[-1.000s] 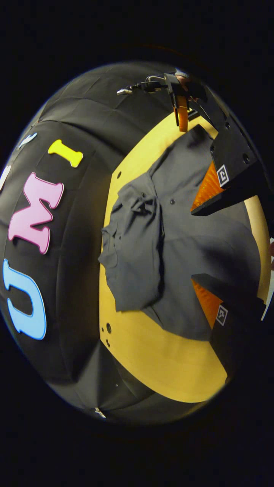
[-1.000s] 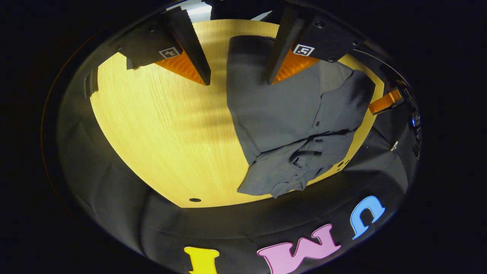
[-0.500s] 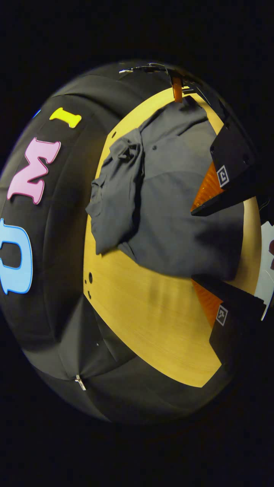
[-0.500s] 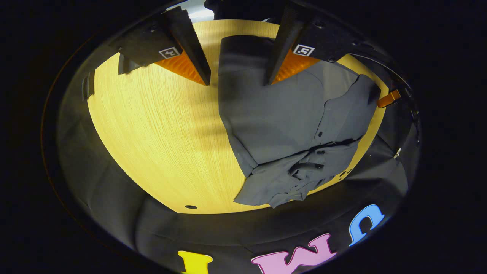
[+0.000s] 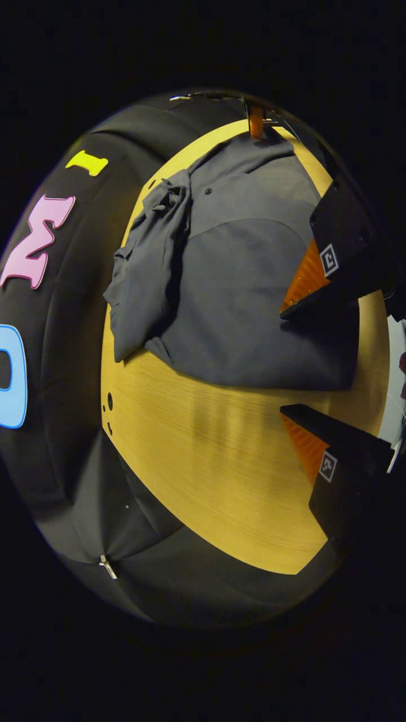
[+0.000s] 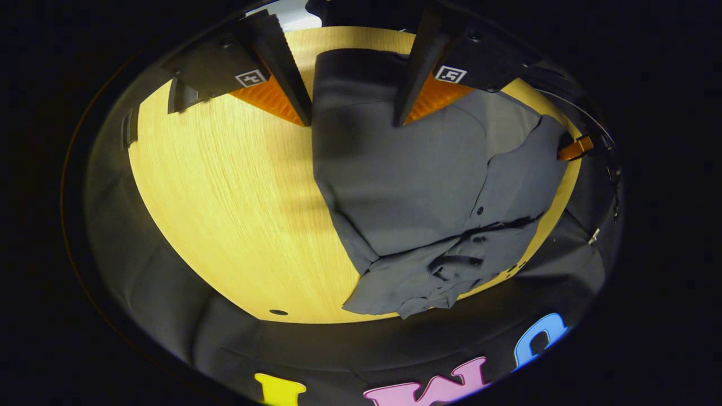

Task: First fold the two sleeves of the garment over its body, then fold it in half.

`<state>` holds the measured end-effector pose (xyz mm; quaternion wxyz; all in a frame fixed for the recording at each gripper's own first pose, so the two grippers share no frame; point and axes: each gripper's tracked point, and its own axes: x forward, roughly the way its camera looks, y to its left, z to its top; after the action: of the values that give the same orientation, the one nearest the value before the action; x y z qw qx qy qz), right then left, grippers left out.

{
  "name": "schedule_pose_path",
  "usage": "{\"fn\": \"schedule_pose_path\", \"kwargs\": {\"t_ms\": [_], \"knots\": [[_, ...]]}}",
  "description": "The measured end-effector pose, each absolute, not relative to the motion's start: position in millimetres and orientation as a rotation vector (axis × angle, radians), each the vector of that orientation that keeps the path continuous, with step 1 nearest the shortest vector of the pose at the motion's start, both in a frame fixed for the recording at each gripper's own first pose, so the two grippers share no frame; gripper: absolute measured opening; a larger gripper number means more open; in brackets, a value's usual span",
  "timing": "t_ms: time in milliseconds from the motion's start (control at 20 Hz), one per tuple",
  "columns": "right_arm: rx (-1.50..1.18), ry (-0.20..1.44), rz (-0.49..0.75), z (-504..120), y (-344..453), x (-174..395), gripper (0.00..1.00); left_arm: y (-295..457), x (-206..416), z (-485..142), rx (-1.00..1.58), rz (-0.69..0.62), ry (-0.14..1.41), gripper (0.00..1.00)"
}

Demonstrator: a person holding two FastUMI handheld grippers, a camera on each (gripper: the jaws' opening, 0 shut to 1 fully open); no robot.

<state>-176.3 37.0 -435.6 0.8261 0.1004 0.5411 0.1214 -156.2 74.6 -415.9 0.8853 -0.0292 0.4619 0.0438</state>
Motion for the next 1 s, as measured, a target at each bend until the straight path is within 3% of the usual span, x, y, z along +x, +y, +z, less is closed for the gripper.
{"fn": "schedule_pose_path", "kwargs": {"t_ms": [150,250,300,350,400,500,1000], "knots": [[0.115,1.13,0.273,-436.9,40.0,-173.3,0.89,75.4,-156.6,-421.2,-0.017,0.083,1.004,0.98],[0.144,1.109,0.229,-436.5,39.0,-172.6,0.93,70.5,-156.3,-418.8,-0.028,0.076,0.996,0.93],[0.159,1.098,0.216,-437.0,40.5,-171.7,0.92,62.9,-152.0,-422.8,-0.019,0.039,0.985,0.76],[0.159,1.101,0.268,-437.2,49.8,-172.3,0.82,53.7,-152.9,-419.5,-0.012,0.001,0.974,0.59],[0.17,1.098,0.344,-433.9,63.4,-172.8,0.56,49.0,-149.9,-422.0,0.0,-0.006,0.974,0.41],[0.138,1.126,0.359,-432.5,65.4,-176.4,0.06,50.4,-147.0,-421.5,0.015,-0.011,0.983,0.07],[0.314,1.005,0.327,-366.3,54.1,-137.0,0.05,38.0,-123.4,-359.7,-0.079,-0.018,0.913,0.05]]}}
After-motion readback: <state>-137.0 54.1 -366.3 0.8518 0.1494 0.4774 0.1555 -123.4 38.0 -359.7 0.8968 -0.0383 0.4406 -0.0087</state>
